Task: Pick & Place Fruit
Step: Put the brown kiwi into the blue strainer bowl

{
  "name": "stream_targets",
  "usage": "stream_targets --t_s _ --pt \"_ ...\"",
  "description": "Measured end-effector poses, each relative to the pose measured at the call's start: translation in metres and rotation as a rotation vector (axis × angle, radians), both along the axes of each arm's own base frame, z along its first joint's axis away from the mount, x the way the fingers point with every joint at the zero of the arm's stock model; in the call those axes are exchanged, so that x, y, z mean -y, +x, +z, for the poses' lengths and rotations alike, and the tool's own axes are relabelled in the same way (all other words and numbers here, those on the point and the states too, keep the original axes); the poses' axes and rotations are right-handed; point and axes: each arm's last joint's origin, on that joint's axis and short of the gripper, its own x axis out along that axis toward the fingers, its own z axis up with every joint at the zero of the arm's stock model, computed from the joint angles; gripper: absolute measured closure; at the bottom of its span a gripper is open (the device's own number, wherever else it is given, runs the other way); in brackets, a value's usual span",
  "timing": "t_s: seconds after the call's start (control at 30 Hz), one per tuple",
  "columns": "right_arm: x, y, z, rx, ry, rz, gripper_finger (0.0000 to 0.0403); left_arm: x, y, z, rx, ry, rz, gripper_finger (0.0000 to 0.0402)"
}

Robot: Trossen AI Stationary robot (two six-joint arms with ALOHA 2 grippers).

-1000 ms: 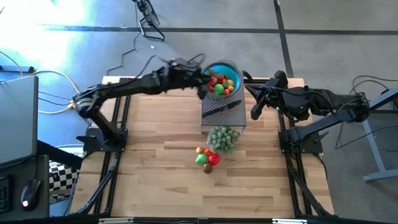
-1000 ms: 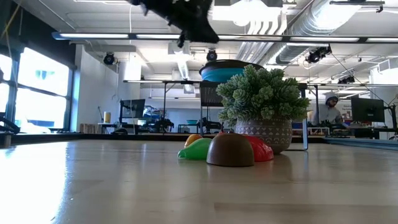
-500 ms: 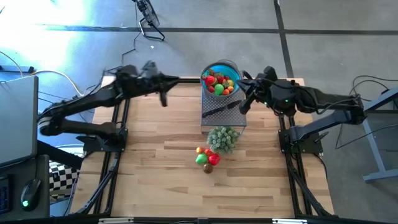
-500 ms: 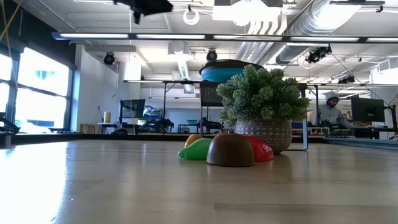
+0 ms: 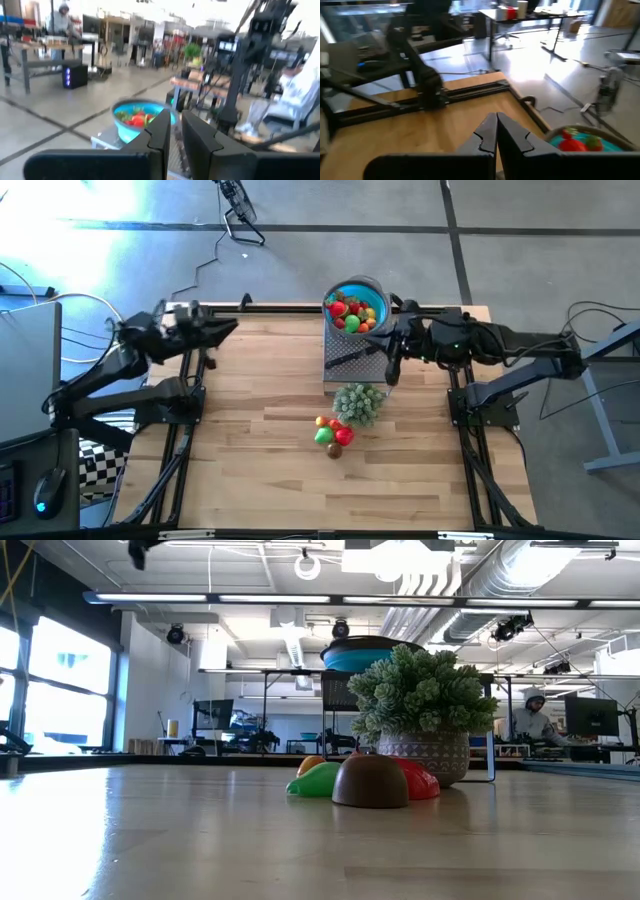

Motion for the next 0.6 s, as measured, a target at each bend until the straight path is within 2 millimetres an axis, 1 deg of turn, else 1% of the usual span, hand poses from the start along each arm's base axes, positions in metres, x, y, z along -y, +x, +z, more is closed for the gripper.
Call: stream_targets --t_s 0.17,0.27,0.37,0.43,0.5,0.6 --pt "-0.011 0.000 0.001 0.012 0.012 0.085 0.0401 0.012 -0.026 0.002 0.101 0.029 0.007 0.0357" --pt "-0.017 0.004 -0.001 0.006 0.013 0.115 0.0401 0.016 -0.036 0.003 0.135 0.041 0.007 0.0357" --pt "-0.024 0.009 -0.005 -0.012 0.012 0.138 0.0401 0.019 -0.043 0.003 0.158 0.052 0.006 0.0357" --pt "-0.029 0.018 -0.009 -0.014 0.016 0.150 0.0401 0.021 -0.045 0.003 0.184 0.009 -0.007 0.0357" --pt "-0.032 0.022 -0.013 -0.024 0.024 0.155 0.0401 0.022 -0.048 0.003 0.209 -0.042 -0.023 0.0357" --pt "-0.037 0.032 -0.021 -0.049 0.051 0.150 0.0401 0.022 -0.048 0.003 0.217 -0.059 -0.028 0.0357"
